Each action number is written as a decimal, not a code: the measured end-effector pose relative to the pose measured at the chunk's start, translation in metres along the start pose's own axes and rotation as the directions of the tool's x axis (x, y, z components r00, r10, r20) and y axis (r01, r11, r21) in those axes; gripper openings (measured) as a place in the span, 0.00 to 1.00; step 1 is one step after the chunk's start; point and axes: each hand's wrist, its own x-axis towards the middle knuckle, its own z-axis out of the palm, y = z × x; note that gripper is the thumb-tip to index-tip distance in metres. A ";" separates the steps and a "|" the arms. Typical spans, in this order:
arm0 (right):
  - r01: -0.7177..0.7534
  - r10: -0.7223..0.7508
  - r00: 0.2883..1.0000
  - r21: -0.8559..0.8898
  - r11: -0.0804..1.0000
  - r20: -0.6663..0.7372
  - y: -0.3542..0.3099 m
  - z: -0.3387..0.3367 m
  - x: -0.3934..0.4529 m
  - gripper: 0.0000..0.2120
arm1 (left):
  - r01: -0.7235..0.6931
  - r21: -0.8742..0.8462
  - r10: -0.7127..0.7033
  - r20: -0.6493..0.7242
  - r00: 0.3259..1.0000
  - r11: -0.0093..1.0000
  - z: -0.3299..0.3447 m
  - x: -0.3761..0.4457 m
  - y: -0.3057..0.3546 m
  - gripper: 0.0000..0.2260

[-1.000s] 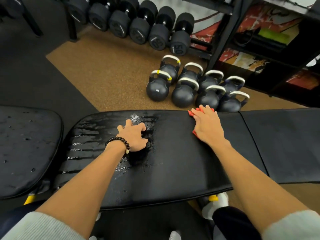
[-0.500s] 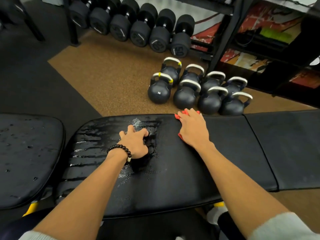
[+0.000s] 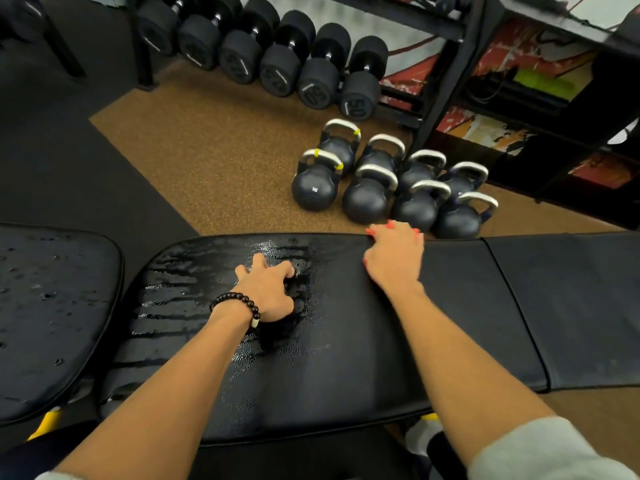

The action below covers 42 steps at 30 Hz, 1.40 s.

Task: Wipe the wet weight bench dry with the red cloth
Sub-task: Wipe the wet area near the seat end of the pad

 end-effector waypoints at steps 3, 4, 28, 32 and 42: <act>0.230 -0.231 0.972 0.012 0.973 0.050 -0.052 0.020 -0.024 0.20 | 0.004 0.003 -0.004 -0.002 1.000 1.000 0.000 -0.002 0.001 0.25; 0.338 -0.341 0.935 0.044 0.940 0.099 -0.058 0.025 -0.031 0.20 | 0.005 0.006 -0.005 -0.004 1.000 1.000 -0.001 -0.002 0.000 0.25; 0.528 -0.546 0.834 0.176 0.831 0.077 0.049 -0.018 -0.069 0.24 | 0.003 0.013 -0.003 -0.001 1.000 1.000 0.004 0.004 -0.004 0.22; 0.087 -0.087 0.996 -0.025 0.996 0.030 0.070 -0.017 -0.017 0.26 | 0.031 -0.011 -0.031 0.007 0.999 0.999 0.006 -0.003 0.003 0.35; 0.553 -0.568 0.817 0.146 0.821 0.097 0.034 -0.007 -0.104 0.28 | 0.063 0.088 -0.060 -0.038 0.998 0.994 0.013 -0.006 0.010 0.47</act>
